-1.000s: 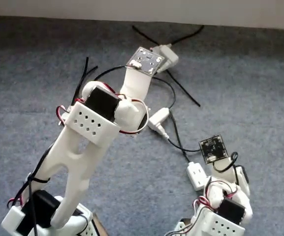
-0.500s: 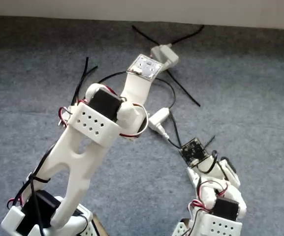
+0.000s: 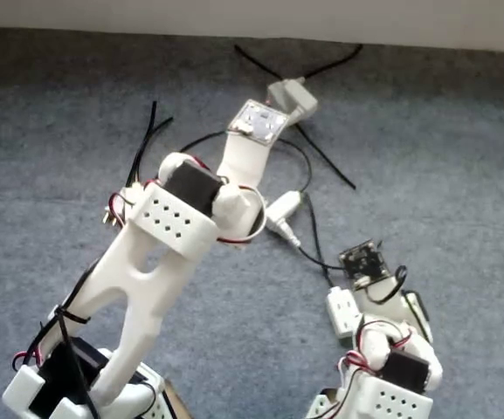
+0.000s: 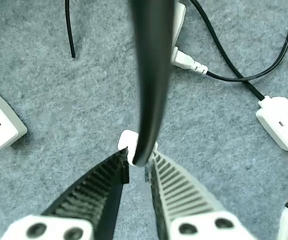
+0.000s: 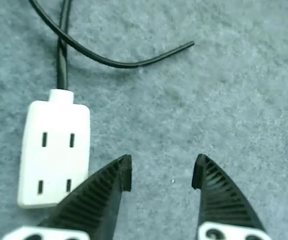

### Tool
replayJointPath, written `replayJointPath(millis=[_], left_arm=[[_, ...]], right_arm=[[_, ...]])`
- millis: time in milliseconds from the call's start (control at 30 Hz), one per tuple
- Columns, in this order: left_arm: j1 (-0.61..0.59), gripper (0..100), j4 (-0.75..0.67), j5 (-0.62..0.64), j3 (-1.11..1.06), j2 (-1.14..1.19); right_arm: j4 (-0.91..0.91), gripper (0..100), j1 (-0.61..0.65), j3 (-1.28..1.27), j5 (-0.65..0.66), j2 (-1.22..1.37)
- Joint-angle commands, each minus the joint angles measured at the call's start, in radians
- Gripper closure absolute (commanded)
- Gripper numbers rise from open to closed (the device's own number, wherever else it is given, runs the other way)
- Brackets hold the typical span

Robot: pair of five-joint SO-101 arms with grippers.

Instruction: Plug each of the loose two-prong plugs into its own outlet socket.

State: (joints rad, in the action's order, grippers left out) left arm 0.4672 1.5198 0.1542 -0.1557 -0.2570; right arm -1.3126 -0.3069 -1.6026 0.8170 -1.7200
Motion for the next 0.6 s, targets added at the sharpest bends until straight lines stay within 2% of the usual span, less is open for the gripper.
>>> replayJointPath(millis=[0, 133, 300, 567], left_arm=[[-0.015, 99, -0.032, 0.014, 0.004, -0.012], [-0.015, 99, -0.029, 0.015, 0.001, -0.012], [-0.015, 99, -0.029, 0.015, -0.001, -0.012], [-0.015, 99, -0.037, 0.015, -0.002, -0.012]], right_arm=[[-0.077, 78.9, -0.044, 0.240, -0.043, 0.259], [-0.114, 78.9, -0.024, 0.558, -0.181, 0.651], [-0.283, 78.9, 0.027, 0.941, -0.296, 1.026], [-0.420, 78.9, 0.064, 1.245, -0.313, 0.946]])
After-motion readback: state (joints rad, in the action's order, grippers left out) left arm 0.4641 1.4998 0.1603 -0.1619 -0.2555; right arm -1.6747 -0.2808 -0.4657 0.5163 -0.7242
